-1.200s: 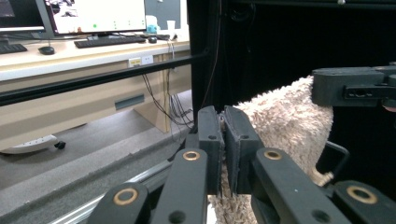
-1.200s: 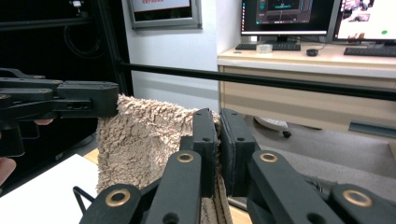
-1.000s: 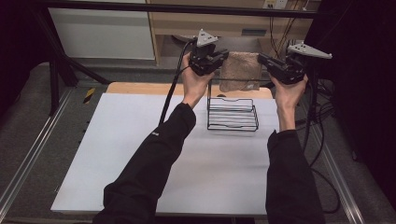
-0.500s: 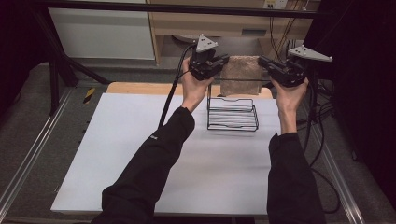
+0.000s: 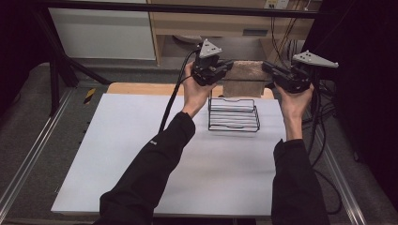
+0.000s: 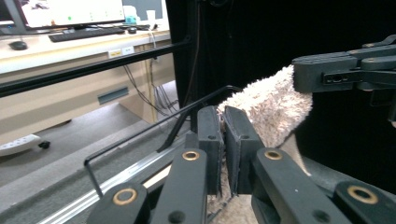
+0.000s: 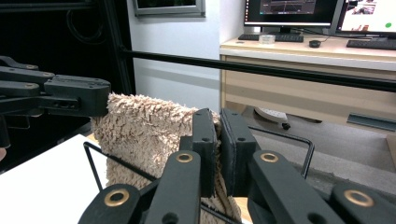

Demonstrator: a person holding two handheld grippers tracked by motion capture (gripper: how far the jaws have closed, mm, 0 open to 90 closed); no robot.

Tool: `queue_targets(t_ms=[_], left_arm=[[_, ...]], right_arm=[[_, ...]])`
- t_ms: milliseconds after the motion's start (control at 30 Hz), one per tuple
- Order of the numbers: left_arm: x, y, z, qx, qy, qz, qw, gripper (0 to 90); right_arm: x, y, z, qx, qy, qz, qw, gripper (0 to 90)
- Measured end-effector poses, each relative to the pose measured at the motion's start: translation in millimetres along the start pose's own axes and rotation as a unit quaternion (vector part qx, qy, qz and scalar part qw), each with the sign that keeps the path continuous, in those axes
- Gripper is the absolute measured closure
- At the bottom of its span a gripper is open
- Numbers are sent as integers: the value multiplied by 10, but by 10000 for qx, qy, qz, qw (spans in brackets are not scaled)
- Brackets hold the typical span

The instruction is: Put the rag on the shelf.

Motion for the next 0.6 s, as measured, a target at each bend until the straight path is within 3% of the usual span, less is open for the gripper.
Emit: queue_targets(t_ms=[600], left_arm=[[151,129,234,-315,44,275,9991,835]], right_arm=[[-160,182,215,-159,97,-135,9997,848]])
Point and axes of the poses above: each handheld gripper's, and its own axes: y roughly backward along the jaws, z roughly out of its underside, x roughly to its right, the point moved 5 cm from there along -y, roughly forward along the jaws, and after that the axes turned 4 degrees about y, right-handed, at the moved point
